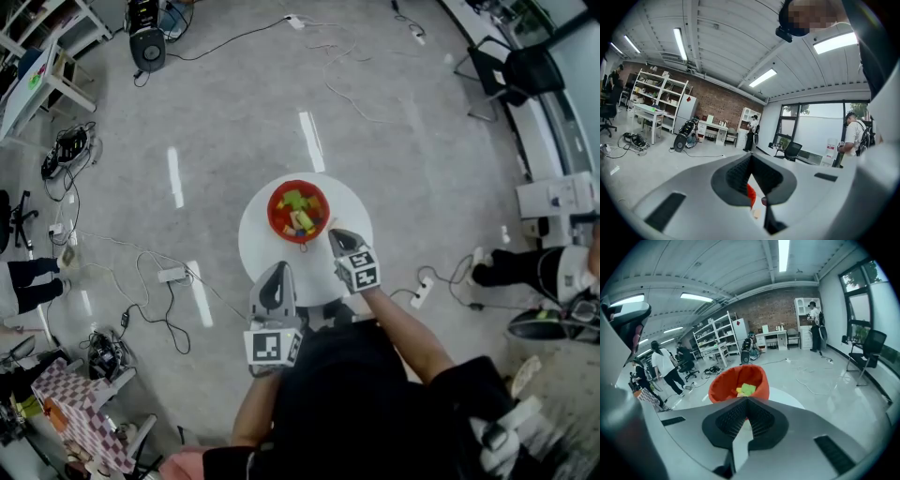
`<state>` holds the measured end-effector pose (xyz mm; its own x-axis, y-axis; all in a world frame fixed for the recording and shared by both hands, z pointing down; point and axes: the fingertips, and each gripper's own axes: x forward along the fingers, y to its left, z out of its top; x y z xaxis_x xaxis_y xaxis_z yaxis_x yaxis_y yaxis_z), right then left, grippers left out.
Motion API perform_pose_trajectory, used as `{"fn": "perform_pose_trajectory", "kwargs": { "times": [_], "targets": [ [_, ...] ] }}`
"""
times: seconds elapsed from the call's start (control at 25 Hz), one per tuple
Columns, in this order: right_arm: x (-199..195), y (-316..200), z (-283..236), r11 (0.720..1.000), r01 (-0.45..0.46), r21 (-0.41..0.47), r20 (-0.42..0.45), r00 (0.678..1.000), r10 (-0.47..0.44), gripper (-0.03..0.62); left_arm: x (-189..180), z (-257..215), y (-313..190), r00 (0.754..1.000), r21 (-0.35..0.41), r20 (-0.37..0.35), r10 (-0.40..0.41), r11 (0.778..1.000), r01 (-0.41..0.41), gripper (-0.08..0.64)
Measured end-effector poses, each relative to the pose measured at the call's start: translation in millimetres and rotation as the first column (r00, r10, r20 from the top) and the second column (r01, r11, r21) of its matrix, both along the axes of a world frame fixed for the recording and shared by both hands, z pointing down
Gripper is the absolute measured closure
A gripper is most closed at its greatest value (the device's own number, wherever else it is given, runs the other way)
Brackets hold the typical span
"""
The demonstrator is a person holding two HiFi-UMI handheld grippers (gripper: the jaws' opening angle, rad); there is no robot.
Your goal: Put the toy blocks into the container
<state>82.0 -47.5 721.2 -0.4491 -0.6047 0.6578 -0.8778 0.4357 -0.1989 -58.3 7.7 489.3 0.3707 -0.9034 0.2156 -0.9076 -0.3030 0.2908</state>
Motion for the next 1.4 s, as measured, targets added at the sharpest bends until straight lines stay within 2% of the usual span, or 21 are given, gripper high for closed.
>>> {"fn": "perform_pose_trajectory", "kwargs": {
  "times": [0.16, 0.28, 0.44, 0.56, 0.68, 0.8, 0.92, 1.04, 1.28, 1.4],
  "targets": [
    [25.0, 25.1, 54.2, 0.989, -0.026, -0.147, -0.063, 0.998, 0.017, 0.594, 3.4, 0.8, -1.1, 1.0, 0.001, -0.005, 0.004, 1.0, -0.004, 0.561],
    [36.6, 36.0, 79.3, 0.977, -0.043, -0.208, -0.105, 0.994, 0.021, 0.594, 7.5, 1.0, -1.5, 1.0, 0.001, -0.007, 0.015, 1.0, -0.015, 0.561],
    [26.1, 47.6, 86.9, 0.956, -0.038, -0.29, -0.067, 0.998, 0.019, 0.594, 11.3, 4.4, -1.9, 1.0, -0.001, -0.007, 0.023, 1.0, -0.023, 0.561],
    [28.0, 49.2, 96.2, 0.946, -0.057, -0.318, -0.075, 0.997, 0.035, 0.594, 12.0, 7.7, -2.0, 0.999, -0.016, 0.01, 0.041, 0.999, -0.04, 0.561],
    [45.7, 47.8, 116.2, 0.936, -0.12, -0.332, -0.135, 0.988, 0.078, 0.594, 10.4, 5.0, -5.9, 0.999, -0.014, 0.005, 0.038, 0.999, -0.038, 0.561],
    [48.2, 35.4, 125.7, 0.931, -0.171, -0.323, -0.118, 0.983, 0.139, 0.594, 8.8, 4.3, -9.5, 0.999, -0.017, 0.005, 0.039, 0.999, -0.039, 0.561],
    [48.8, 24.4, 135.3, 0.91, -0.224, -0.347, -0.107, 0.974, 0.199, 0.587, 6.5, 5.9, -12.2, 0.999, -0.026, 0.002, 0.035, 0.999, -0.035, 0.561],
    [54.6, 13.5, 150.6, 0.888, -0.284, -0.362, -0.12, 0.959, 0.258, 0.499, 3.8, 7.4, -15.8, 0.999, -0.02, 0.007, 0.033, 0.999, -0.032, 0.561],
    [59.5, 3.5, 173.3, 0.813, -0.38, -0.44, -0.104, 0.921, 0.375, 0.431, -5.3, 10.6, -16.7, 1.0, -0.045, 0.009, 0.013, 0.999, -0.012, 0.561],
    [59.0, -4.4, 181.4, 0.798, -0.399, -0.452, -0.094, 0.911, 0.403, 0.399, -6.7, 13.7, -17.9, 1.0, -0.047, 0.014, 0.009, 0.999, -0.009, 0.561]
  ]
}}
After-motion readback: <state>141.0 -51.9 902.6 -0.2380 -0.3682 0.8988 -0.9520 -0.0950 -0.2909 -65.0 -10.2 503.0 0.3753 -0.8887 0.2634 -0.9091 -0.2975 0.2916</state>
